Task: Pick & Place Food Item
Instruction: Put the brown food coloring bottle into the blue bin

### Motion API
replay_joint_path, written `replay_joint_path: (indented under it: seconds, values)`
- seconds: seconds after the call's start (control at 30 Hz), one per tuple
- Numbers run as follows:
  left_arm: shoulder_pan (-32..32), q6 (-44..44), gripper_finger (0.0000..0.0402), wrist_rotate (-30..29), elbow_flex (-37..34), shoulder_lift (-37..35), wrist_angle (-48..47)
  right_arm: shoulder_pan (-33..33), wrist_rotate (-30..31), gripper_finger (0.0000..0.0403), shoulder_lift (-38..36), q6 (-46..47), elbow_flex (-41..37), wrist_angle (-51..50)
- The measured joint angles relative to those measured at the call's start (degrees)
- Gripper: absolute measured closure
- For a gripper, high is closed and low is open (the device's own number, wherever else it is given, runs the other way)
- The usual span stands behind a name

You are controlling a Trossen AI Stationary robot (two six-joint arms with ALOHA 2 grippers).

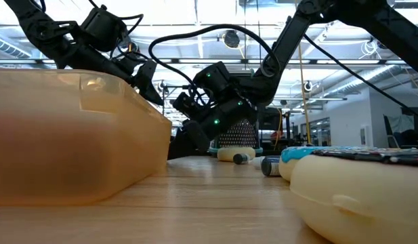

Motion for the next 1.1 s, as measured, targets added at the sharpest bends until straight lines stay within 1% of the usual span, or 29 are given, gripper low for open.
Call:
replay_joint_path:
  seconds: [0.17, 0.37, 0.43, 0.5, 0.6, 0.83, 0.93, 1.0, 1.1]
  values:
    - [0.0, 0.1, 0.0149, 0.0, 0.0, 0.0, 0.0, 0.0, 0.0, 0.0342, 0.0, -1.6, 0.0, -0.2]
    - [0.0, 0.2, 0.0149, 0.0, 0.0, 0.0, 0.0, 0.0, 0.0, 0.0380, 0.0, -1.6, 0.0, -0.4]
    - [0.0, 0.2, 0.0149, 0.0, 0.0, 0.0, 0.0, 0.0, 0.7, 0.0385, -0.1, -1.6, 0.0, -0.6]
    - [0.0, 0.2, 0.0149, 0.0, 0.0, 0.0, 0.0, -0.1, 1.7, 0.0378, -0.3, -2.7, 0.0, -1.1]
    - [0.0, 0.2, 0.0149, 0.0, 0.0, 0.0, 0.0, -0.4, 1.6, 0.0342, -0.3, -5.3, 0.0, -1.1]
    - [0.0, 0.0, 0.0149, 0.0, 0.0, 0.0, 0.0, -0.5, 2.1, 0.0212, -0.3, -9.1, 0.0, -0.2]
    - [0.0, 0.0, 0.0149, 0.0, 0.0, 0.0, 0.0, -0.5, 2.0, 0.0167, -0.3, -10.9, 0.0, 1.6]
    - [0.0, 0.0, 0.0149, 0.0, 0.0, 0.0, 0.0, -0.5, 1.2, 0.0148, -0.3, -12.0, -0.1, 3.1]
    - [0.0, 0.0, 0.0149, 0.0, 0.0, 0.0, 0.0, -0.3, -3.4, 0.0139, -0.3, -12.2, -0.1, 4.6]
